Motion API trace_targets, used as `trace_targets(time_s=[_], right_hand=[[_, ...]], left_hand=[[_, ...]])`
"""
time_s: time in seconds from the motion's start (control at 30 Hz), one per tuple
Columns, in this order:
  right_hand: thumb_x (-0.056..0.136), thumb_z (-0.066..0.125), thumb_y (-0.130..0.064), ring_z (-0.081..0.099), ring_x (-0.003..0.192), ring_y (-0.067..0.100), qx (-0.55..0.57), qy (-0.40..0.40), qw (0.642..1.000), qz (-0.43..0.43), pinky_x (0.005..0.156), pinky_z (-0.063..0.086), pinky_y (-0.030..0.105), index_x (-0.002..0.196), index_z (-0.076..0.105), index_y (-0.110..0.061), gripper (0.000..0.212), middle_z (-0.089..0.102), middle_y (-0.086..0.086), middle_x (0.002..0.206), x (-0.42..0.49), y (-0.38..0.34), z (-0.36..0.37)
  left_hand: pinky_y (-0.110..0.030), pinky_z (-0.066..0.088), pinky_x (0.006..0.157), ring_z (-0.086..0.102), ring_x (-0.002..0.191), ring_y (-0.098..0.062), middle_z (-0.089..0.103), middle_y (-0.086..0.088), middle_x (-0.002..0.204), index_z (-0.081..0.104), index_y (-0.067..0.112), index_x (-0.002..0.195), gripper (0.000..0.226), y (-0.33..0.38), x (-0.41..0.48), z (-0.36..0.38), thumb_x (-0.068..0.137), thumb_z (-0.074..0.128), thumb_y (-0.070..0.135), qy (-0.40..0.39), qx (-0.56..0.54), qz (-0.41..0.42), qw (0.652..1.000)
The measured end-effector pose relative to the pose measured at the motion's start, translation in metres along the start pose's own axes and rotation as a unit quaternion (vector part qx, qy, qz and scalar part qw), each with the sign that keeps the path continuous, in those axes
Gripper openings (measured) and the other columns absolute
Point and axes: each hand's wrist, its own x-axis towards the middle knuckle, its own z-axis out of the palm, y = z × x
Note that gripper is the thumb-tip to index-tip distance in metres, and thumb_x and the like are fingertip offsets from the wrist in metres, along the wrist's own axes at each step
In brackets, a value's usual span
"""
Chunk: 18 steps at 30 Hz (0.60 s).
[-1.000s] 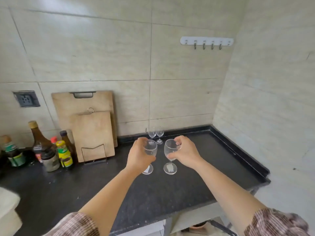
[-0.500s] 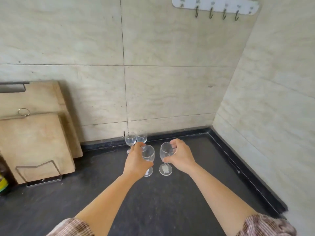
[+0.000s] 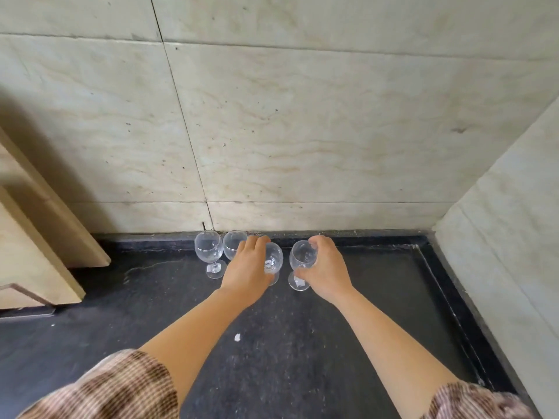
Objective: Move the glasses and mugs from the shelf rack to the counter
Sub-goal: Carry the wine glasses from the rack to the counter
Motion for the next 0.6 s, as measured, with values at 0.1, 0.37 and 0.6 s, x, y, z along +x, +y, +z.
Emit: trace_targets(time_s=[0.1, 0.37, 0.6], right_hand=[[0.067, 0.083, -0.02, 0.054, 0.093, 0.013, 0.005, -0.005, 1.0, -0.008, 0.073, 0.042, 0.025, 0.11, 0.05, -0.022, 0.054, 0.048, -0.009, 0.111, 0.018, 0.005, 0.006], [0.069, 0.082, -0.016, 0.056, 0.094, 0.013, 0.026, -0.006, 1.0, -0.012, 0.074, 0.047, 0.023, 0.106, 0.053, -0.027, 0.048, 0.054, -0.006, 0.114, 0.047, 0.008, 0.018], [0.07, 0.084, -0.019, 0.059, 0.099, 0.014, 0.024, -0.003, 1.0, -0.019, 0.081, 0.049, 0.023, 0.114, 0.055, -0.022, 0.053, 0.057, -0.005, 0.116, 0.055, 0.007, 0.023]], left_hand=[[-0.031, 0.041, 0.087, 0.039, 0.119, -0.022, 0.045, -0.002, 0.131, 0.041, 0.015, 0.131, 0.061, -0.002, 0.016, 0.005, 0.077, 0.068, 0.018, 0.012, 0.067, 0.035, 0.997], [-0.034, 0.031, 0.098, 0.038, 0.12, -0.023, 0.05, 0.0, 0.128, 0.041, 0.015, 0.131, 0.061, -0.007, 0.043, 0.017, 0.078, 0.068, 0.03, 0.042, 0.176, 0.064, 0.981], [-0.042, 0.012, 0.094, 0.029, 0.126, -0.024, 0.051, 0.001, 0.13, 0.041, 0.017, 0.132, 0.067, -0.011, 0.048, 0.02, 0.074, 0.07, 0.036, 0.038, 0.21, 0.032, 0.976]])
